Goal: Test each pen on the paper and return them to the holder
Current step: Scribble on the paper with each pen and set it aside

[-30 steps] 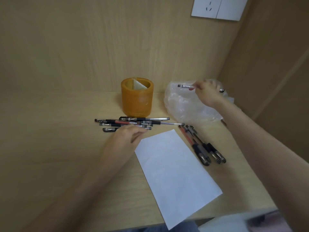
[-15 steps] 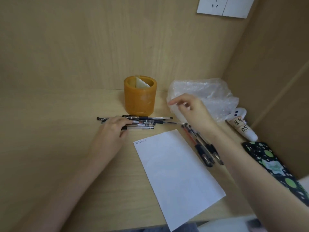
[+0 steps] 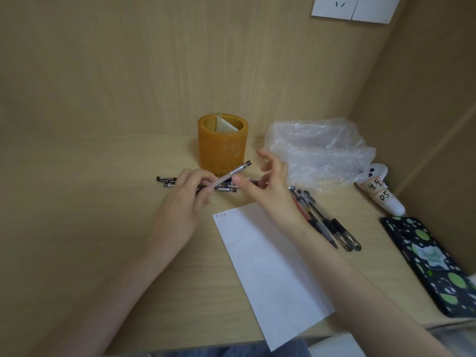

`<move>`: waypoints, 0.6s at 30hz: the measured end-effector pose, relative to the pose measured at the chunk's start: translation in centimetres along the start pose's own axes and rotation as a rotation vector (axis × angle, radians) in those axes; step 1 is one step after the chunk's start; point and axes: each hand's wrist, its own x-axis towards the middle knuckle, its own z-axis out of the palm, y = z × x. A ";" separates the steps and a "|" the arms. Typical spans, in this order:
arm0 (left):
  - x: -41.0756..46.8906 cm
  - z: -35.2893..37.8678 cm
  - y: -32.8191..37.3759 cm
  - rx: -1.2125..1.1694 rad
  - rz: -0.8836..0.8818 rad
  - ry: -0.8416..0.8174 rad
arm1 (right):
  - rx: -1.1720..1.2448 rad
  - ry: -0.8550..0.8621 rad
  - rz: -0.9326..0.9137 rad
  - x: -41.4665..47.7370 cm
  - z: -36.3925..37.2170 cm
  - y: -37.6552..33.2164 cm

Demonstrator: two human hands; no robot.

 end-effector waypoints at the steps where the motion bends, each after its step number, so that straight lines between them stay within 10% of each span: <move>1: -0.1 0.0 0.6 -0.017 0.004 -0.028 | 0.101 -0.047 0.027 0.0 0.0 -0.2; 18: -0.9 0.4 1.3 -0.034 -0.112 -0.120 | 0.496 -0.146 0.002 -1.2 1.0 0.1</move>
